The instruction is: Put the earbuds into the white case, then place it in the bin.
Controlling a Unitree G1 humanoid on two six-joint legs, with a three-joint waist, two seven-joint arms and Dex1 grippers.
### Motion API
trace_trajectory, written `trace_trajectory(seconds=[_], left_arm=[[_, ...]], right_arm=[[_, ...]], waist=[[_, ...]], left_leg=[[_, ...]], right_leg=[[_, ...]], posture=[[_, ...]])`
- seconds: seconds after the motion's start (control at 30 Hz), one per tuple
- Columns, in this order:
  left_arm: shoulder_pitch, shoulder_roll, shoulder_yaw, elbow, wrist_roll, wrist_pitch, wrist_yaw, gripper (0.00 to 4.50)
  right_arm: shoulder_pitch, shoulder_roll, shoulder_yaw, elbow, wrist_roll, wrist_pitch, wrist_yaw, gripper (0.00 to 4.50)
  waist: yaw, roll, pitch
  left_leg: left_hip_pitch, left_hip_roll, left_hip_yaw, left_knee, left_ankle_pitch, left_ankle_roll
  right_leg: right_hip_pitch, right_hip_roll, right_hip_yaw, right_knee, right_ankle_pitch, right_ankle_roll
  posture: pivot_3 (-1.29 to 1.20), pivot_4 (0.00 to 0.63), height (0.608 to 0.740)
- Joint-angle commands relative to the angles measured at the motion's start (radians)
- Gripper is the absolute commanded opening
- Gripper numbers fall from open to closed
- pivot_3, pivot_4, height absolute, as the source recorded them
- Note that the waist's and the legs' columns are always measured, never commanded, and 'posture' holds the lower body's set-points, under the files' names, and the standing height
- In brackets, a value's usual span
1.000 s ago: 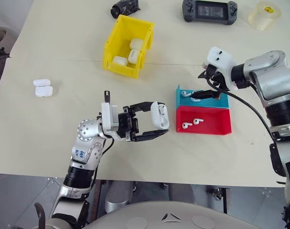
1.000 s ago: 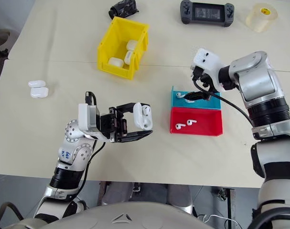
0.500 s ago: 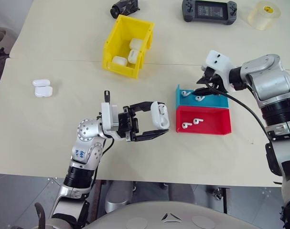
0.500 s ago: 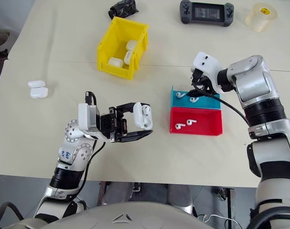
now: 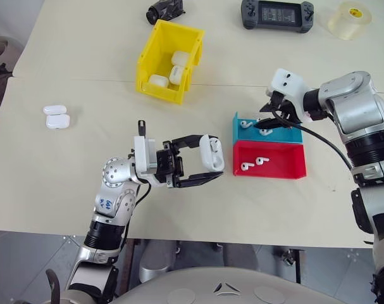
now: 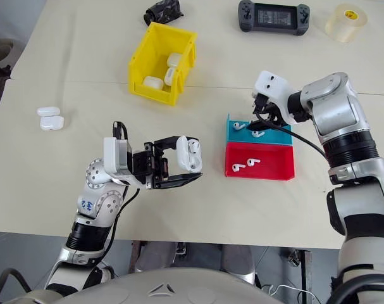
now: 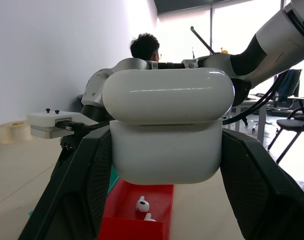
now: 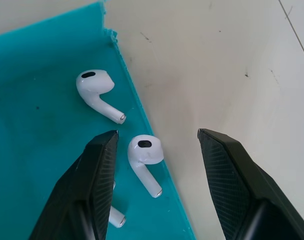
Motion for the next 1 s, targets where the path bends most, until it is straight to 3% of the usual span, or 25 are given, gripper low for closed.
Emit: trace_trajectory(seconds=[0.03,0.27,0.37,0.5,0.83,1.0], left_arm=[[-0.004,0.001,0.004,-0.042,-0.004,-0.022,0.005,2.8],[-0.003,0.001,0.003,-0.045,-0.005,-0.021,0.007,2.8],[-0.002,0.001,0.003,-0.046,-0.005,-0.021,0.008,2.8],[-0.001,0.001,0.002,-0.047,-0.005,-0.021,0.008,2.8],[-0.001,-0.002,-0.002,-0.047,-0.005,-0.019,0.01,2.8],[-0.006,0.001,-0.002,-0.043,-0.009,-0.007,0.01,2.8]], right_arm=[[-0.002,-0.025,0.002,-0.011,-0.026,-0.021,0.025,2.62],[-0.001,-0.024,0.001,0.001,-0.046,-0.028,0.037,2.62],[0.006,-0.022,0.0,-0.003,-0.05,-0.028,0.043,1.99],[0.012,-0.021,-0.001,-0.003,-0.057,-0.031,0.045,0.71],[0.022,-0.019,-0.023,-0.013,-0.048,-0.039,0.033,0.71],[0.054,-0.011,-0.197,-0.125,0.115,-0.059,0.037,0.71]], waist=[[0.0,0.0,0.0],[0.0,0.0,0.0],[0.0,0.0,0.0],[0.0,0.0,0.0],[0.0,0.0,0.0],[0.001,0.0,0.0]], left_leg=[[0.0,0.0,0.0,0.0,0.0,0.0],[0.0,0.0,0.0,0.0,0.0,0.0],[0.0,0.0,0.0,0.0,0.0,0.0],[0.0,0.0,0.0,0.0,0.0,0.0],[0.0,0.0,0.0,0.0,0.0,0.0],[0.0,0.0,0.0,0.0,0.0,0.0]], right_leg=[[0.0,0.0,0.0,0.0,0.0,0.0],[0.0,0.0,0.0,0.0,0.0,0.0],[0.0,0.0,0.0,0.0,0.0,0.0],[0.0,0.0,0.0,0.0,0.0,0.0],[0.0,0.0,0.0,0.0,0.0,0.0],[0.0,0.0,0.0,0.0,0.0,0.0]], posture=[[0.0,0.15,0.74],[0.0,0.15,0.74],[0.0,0.15,0.74],[0.0,0.15,0.74],[0.0,0.15,0.74],[0.0,0.15,0.74]])
